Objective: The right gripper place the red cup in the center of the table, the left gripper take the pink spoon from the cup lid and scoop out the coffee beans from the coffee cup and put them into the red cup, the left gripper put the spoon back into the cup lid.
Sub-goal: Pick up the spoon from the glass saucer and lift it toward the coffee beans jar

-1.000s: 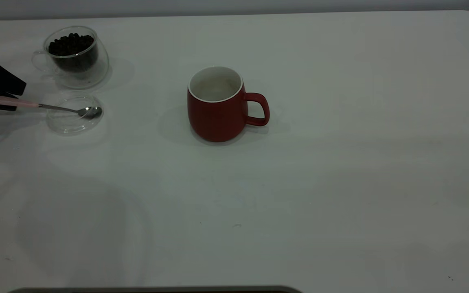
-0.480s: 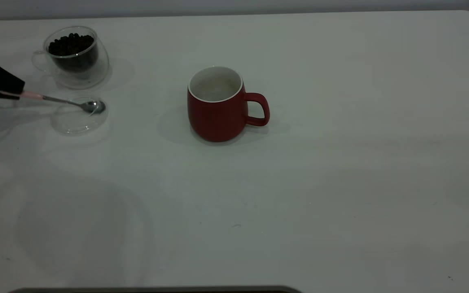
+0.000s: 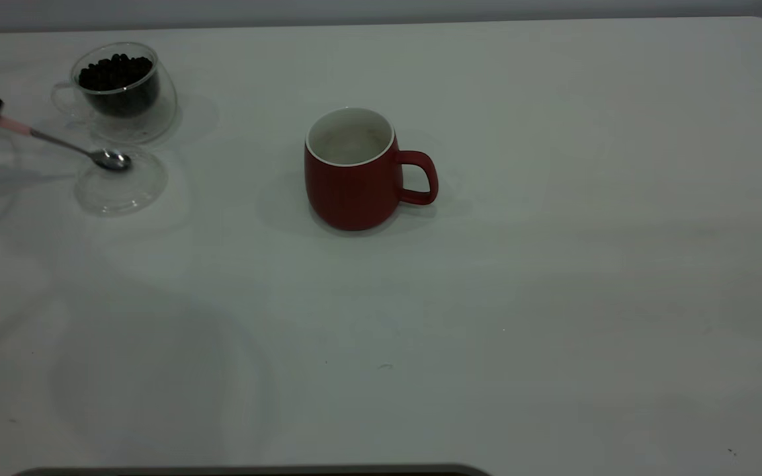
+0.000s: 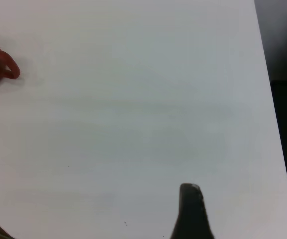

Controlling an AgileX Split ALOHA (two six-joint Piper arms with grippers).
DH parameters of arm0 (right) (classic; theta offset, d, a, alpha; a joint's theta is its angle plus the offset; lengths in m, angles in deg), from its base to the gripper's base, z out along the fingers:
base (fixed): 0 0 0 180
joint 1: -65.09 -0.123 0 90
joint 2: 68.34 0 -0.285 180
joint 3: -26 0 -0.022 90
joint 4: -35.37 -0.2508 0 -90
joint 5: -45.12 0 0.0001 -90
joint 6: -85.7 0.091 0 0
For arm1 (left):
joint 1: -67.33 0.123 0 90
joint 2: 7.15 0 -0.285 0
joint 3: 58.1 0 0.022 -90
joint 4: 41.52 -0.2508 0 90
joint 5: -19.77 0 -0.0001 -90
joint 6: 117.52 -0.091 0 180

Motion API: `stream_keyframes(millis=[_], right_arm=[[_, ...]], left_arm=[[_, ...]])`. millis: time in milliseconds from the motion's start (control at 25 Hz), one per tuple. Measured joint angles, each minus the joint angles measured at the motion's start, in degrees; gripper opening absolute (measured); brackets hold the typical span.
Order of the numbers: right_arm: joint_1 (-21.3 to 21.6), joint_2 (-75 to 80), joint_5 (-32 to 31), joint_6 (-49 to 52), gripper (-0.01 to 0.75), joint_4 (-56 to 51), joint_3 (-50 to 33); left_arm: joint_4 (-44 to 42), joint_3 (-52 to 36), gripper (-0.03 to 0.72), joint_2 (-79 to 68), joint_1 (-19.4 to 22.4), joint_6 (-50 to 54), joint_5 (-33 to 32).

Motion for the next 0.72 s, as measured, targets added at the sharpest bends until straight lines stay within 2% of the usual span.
stream_keyframes(millis=[240,560,720], right_arm=[[0.0,0.0,0.0,0.05,0.588,0.0,0.0],[0.0,0.0,0.0,0.0,0.588,0.0,0.0],[0.0,0.0,0.0,0.0,0.588,0.0,0.0]], left_arm=[[-1.68,-0.87,0.127,4.36,-0.42,2.05,0.0],[-0.43,-12.39,0.127,14.83,-0.97,0.63,0.0],[3.16,-13.87,0.127,18.78,-0.97,-1.29,0.0]])
